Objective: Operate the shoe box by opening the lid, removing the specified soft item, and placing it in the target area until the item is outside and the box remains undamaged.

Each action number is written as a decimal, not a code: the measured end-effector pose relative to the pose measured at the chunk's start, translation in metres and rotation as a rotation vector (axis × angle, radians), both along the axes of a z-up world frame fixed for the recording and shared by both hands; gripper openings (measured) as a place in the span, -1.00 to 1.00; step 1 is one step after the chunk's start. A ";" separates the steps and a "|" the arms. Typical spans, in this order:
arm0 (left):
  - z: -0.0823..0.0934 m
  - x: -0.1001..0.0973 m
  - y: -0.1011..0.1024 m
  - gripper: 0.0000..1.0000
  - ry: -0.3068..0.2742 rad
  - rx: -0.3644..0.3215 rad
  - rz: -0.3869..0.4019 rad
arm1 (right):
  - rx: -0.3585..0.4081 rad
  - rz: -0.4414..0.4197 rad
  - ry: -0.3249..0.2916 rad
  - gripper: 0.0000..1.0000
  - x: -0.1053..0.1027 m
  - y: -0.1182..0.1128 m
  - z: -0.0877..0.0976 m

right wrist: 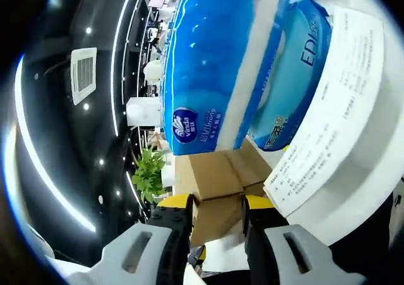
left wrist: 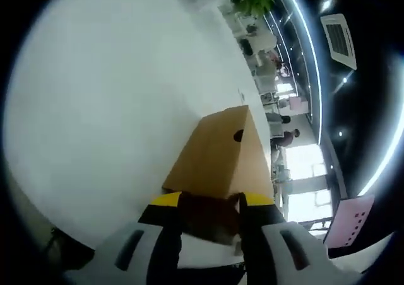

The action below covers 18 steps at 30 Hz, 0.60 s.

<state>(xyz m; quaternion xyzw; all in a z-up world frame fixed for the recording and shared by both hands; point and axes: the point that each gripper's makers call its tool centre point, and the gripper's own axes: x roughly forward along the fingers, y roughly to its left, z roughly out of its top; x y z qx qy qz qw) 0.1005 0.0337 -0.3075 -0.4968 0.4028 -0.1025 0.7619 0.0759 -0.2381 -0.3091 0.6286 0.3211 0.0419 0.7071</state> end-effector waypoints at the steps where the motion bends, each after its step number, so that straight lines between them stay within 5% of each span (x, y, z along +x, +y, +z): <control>1: 0.000 0.000 0.000 -0.32 -0.003 0.006 -0.002 | -0.004 0.000 -0.001 -0.40 0.001 -0.002 -0.002; 12: 0.003 0.002 0.001 -0.37 -0.028 0.038 -0.036 | 0.009 -0.012 0.024 -0.39 0.002 -0.003 -0.003; 13: 0.003 0.003 0.002 -0.36 -0.036 0.046 -0.043 | 0.026 0.004 0.017 -0.35 0.002 0.002 0.000; 15: 0.002 0.002 0.003 -0.31 -0.028 0.042 -0.040 | 0.127 0.053 -0.030 0.07 0.001 0.018 0.018; 18: 0.008 0.003 0.010 -0.13 -0.043 0.021 0.013 | 0.036 0.121 -0.054 0.25 -0.003 0.025 0.024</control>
